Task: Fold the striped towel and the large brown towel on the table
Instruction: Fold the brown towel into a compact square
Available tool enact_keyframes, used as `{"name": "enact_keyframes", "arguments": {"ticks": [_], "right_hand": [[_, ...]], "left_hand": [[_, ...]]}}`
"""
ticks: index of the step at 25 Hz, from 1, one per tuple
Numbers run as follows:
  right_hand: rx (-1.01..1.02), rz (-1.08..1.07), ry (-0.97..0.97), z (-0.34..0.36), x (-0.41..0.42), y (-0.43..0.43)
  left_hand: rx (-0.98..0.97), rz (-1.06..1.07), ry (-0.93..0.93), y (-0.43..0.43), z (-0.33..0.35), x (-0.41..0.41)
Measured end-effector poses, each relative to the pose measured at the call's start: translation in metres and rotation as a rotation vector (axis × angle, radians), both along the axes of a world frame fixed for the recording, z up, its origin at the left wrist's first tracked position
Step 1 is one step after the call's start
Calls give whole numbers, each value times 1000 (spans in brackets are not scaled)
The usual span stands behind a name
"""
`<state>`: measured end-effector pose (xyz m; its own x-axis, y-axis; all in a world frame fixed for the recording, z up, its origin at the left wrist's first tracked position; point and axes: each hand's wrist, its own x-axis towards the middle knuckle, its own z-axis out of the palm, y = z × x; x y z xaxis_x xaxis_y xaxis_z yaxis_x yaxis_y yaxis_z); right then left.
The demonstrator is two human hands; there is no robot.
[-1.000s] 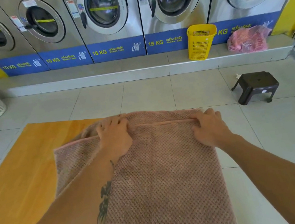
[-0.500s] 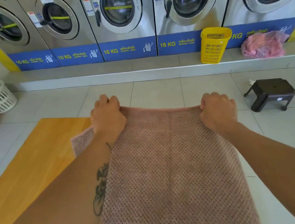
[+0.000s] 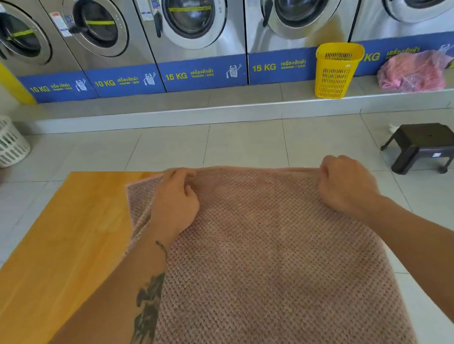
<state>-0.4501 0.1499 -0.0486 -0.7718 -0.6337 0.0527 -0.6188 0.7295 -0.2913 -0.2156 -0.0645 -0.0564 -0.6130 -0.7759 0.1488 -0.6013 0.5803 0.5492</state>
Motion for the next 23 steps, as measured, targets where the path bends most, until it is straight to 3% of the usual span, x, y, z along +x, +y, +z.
{"name": "enact_keyframes", "arguments": {"ticks": [3,6,13,15,18,23], "right_hand": [[-114,140,23,10,48,19],[-181,239,-183,17,110,40],[-45,329,-460,40,249,87],[-12,308,-522,41,294,101],[8,190,-595,36,358,109],[41,45,-537,43,455,119]], "left_hand": [[-25,67,80,26,14,56],[14,88,57,69,26,119],[293,160,-313,136,19,238],[341,114,-338,148,13,257],[214,55,-353,152,20,276],[401,-151,-424,158,30,343]]}}
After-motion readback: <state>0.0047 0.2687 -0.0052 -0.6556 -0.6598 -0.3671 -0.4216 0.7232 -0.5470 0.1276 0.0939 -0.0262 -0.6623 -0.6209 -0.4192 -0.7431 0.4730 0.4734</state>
